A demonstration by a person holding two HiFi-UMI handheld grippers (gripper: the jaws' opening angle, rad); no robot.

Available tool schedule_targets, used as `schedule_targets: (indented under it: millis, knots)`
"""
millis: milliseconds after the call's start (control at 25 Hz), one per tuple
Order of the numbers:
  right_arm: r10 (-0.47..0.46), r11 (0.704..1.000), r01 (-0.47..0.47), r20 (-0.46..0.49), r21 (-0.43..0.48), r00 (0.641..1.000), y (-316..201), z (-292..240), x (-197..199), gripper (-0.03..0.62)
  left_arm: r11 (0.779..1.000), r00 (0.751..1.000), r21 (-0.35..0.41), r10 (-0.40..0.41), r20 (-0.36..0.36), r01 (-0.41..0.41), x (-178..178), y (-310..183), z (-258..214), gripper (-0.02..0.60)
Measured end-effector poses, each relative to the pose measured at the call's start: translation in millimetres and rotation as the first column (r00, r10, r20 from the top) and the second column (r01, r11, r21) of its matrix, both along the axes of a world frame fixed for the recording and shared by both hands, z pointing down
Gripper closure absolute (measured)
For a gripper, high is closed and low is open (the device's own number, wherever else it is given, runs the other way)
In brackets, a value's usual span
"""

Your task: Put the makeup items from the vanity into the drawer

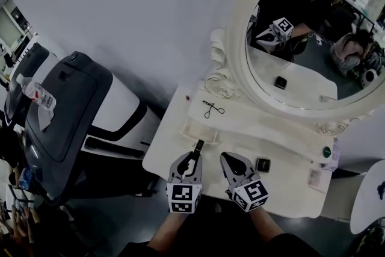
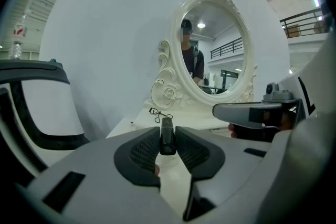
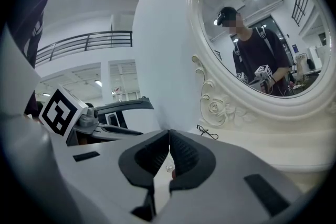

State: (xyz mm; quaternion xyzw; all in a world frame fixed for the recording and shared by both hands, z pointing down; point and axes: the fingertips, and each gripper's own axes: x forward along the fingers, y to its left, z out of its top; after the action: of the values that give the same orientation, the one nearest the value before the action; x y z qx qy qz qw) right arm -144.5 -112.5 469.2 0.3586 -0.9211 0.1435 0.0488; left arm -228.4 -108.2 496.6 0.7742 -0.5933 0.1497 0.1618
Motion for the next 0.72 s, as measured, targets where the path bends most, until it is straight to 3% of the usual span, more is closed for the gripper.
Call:
schedule_targets:
  millis: [360,720]
  knots:
    - [-0.014,1.0,0.013,-0.01,-0.027,1.0,-18.2,13.6,-5.1,0.569,0.999,1.0,-0.036,0.009,-0.005,-0.009,1.6,-20.4,12.6,0.482]
    - [-0.002,0.998,0.002,-0.003,-0.057,1.0,-46.6,31.5,-2.8,0.569,0.991,0.998,-0.125,0.053,0.033,-0.048,3.1,-57.1,46.8,0.482]
